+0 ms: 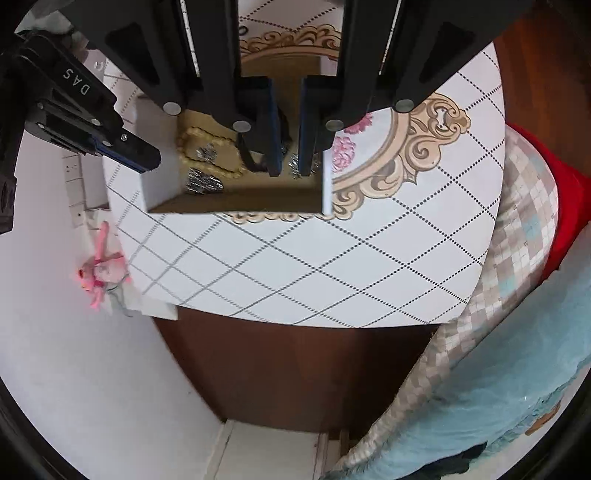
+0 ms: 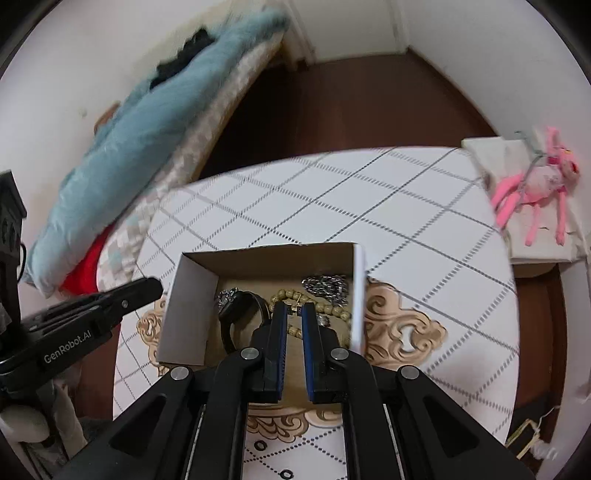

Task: Organize jewelry
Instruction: 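Carry both small pieces over the box and open both tools to drop them, then withdraw both open tools from the box and back over the table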

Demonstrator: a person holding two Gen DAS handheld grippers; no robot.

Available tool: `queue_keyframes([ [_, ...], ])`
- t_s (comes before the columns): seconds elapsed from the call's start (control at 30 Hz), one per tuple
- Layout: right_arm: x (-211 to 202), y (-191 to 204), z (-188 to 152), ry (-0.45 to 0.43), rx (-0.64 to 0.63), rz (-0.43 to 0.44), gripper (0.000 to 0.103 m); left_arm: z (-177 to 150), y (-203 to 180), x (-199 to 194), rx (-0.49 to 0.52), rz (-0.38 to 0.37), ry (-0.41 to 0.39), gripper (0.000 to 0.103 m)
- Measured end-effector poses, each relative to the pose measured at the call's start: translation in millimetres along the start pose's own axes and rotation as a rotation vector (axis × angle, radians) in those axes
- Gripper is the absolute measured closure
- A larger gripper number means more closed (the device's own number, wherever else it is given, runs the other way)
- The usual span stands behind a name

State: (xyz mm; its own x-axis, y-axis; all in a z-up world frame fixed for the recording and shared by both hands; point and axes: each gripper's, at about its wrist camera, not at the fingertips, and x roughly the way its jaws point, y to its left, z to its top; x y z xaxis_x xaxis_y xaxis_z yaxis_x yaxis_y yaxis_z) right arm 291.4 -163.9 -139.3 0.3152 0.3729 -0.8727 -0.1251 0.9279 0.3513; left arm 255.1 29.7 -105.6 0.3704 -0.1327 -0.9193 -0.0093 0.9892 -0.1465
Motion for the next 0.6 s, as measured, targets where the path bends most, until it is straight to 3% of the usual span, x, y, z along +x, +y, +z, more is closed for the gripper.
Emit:
queue_keyframes([
  [0.03,5.4,-1.0,4.7,0.024,0.005,0.006,0.094,2.2,1.0,1.5,-0.004,0.012,0.005,0.091],
  [0.07,9.2,-1.5,8.7,0.04,0.007,0.003,0.093,4.7,2.0,2.5,-0.005,0.032,0.007,0.083],
  [0.1,10.9,-1.4,11.5,0.046,0.004,-0.01,0.086,5.5,3.5,2.0,-0.007,0.042,0.001,0.072],
  [0.13,10.4,-1.2,13.6,0.042,-0.002,-0.017,0.079,5.7,4.9,1.2,-0.009,0.052,-0.006,0.041],
  [0.17,8.8,-1.3,14.2,0.034,-0.004,-0.02,0.063,5.4,7.1,-0.2,-0.013,0.064,-0.016,0.015],
  [0.2,6.8,-1.0,13.8,0.028,-0.005,-0.022,0.052,3.4,9.9,-2.9,-0.018,0.067,-0.032,0.013],
  [0.3,0.9,-0.8,12.8,0.007,-0.016,-0.067,0.051,-1.8,14.1,-3.7,-0.015,0.102,-0.037,0.013],
  [0.37,-2.9,-0.9,9.3,-0.001,-0.028,-0.126,0.046,-7.0,15.8,-2.5,-0.014,0.128,-0.039,0.001],
  [0.5,-5.0,0.4,-7.6,-0.016,-0.07,-0.303,0.002,-24.4,16.0,-1.9,0.004,0.17,-0.077,0.0],
  [0.6,-1.4,0.1,-23.6,-0.008,-0.079,-0.366,0.001,-36.0,15.4,0.3,0.001,0.178,-0.075,0.0],
])
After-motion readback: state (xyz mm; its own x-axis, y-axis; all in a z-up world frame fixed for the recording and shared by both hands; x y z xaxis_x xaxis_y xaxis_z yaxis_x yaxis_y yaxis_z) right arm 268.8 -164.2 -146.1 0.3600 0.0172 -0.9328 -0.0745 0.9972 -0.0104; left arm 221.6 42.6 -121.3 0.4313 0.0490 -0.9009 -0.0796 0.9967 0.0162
